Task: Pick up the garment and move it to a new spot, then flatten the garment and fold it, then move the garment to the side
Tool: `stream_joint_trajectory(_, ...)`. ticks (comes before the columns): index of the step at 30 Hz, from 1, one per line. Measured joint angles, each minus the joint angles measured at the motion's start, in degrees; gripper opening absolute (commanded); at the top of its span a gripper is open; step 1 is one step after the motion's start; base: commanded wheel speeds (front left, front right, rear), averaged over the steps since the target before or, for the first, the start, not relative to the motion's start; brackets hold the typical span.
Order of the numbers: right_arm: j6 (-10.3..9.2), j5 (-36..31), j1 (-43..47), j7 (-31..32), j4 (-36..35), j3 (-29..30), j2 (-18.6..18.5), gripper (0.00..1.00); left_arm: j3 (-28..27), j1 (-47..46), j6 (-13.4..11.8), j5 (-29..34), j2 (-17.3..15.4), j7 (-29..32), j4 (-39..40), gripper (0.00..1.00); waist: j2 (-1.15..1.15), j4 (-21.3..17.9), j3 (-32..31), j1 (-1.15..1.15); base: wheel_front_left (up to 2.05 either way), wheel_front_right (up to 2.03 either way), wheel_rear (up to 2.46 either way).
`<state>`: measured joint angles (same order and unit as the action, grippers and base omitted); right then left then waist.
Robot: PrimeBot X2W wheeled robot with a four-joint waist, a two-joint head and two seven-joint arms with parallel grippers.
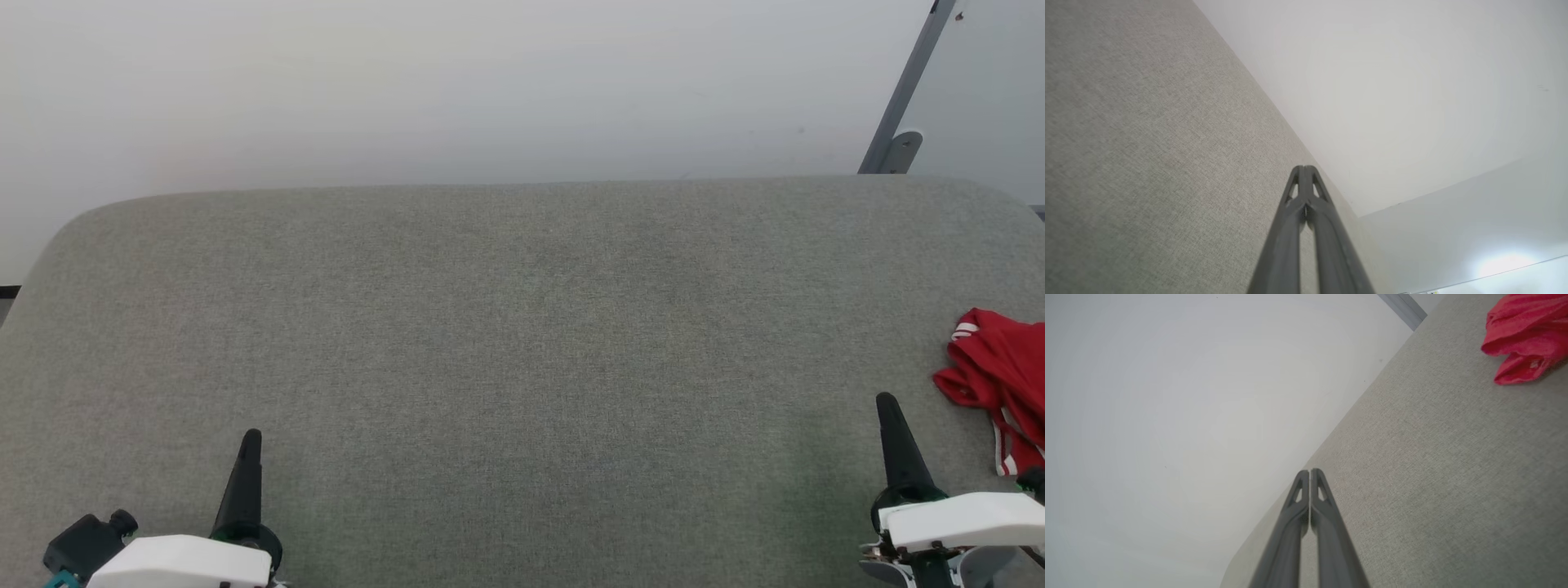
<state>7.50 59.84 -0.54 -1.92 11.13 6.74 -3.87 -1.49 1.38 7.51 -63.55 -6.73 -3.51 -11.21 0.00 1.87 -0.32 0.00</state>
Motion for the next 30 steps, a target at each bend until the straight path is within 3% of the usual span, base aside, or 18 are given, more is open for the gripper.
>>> stream_joint_trajectory(30,-0.01,16.0,-2.5,4.2,1.4,-0.1,0.4,0.00,-1.9,-3.4,0.0,-14.7,1.5,4.5,-1.4,0.00,0.00,-0.8,0.2,0.00,0.00,0.00,0.00)
